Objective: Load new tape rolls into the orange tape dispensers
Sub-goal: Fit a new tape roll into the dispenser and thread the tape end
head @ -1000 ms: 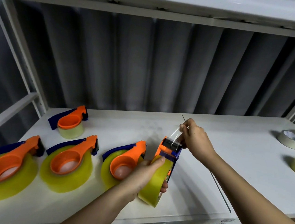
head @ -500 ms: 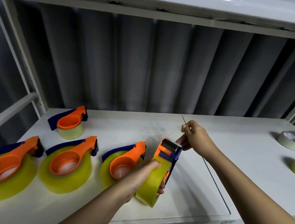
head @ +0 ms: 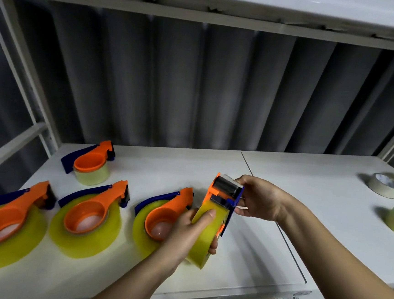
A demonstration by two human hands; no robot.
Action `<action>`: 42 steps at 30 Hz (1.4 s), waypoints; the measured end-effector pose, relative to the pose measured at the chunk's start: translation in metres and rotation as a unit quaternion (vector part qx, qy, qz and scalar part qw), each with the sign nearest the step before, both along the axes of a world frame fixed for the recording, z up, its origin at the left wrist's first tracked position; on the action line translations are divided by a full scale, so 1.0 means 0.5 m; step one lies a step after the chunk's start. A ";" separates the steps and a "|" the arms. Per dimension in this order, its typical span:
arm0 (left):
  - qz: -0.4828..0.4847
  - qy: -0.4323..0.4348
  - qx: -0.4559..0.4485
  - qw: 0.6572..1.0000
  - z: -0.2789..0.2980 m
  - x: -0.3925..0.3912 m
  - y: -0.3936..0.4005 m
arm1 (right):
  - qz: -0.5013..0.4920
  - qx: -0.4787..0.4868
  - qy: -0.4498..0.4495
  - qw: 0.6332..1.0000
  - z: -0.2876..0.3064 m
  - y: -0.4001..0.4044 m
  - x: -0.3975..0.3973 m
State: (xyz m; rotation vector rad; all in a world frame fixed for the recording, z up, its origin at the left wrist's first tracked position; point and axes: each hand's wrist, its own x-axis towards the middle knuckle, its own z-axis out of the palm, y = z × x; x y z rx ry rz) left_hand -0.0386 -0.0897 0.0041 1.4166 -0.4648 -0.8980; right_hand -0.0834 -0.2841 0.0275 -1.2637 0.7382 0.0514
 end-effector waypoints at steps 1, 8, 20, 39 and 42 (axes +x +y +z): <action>0.004 -0.005 0.001 1.000 0.000 0.000 0.002 | -0.004 0.006 -0.004 1.000 -0.003 0.005 0.000; 0.011 -0.017 -0.006 1.000 0.009 -0.004 0.003 | -0.017 0.018 -0.011 1.000 -0.013 0.023 0.002; 0.001 -0.013 -0.017 1.000 0.015 0.005 -0.003 | -0.009 0.013 -0.030 0.999 -0.027 0.025 -0.003; -0.019 -0.018 -0.014 1.000 0.010 0.013 0.001 | 0.030 -0.110 -0.041 0.993 -0.002 0.008 -0.007; -0.017 -0.023 -0.013 1.000 0.014 0.011 0.002 | 0.055 -0.133 -0.039 0.989 -0.008 0.010 -0.008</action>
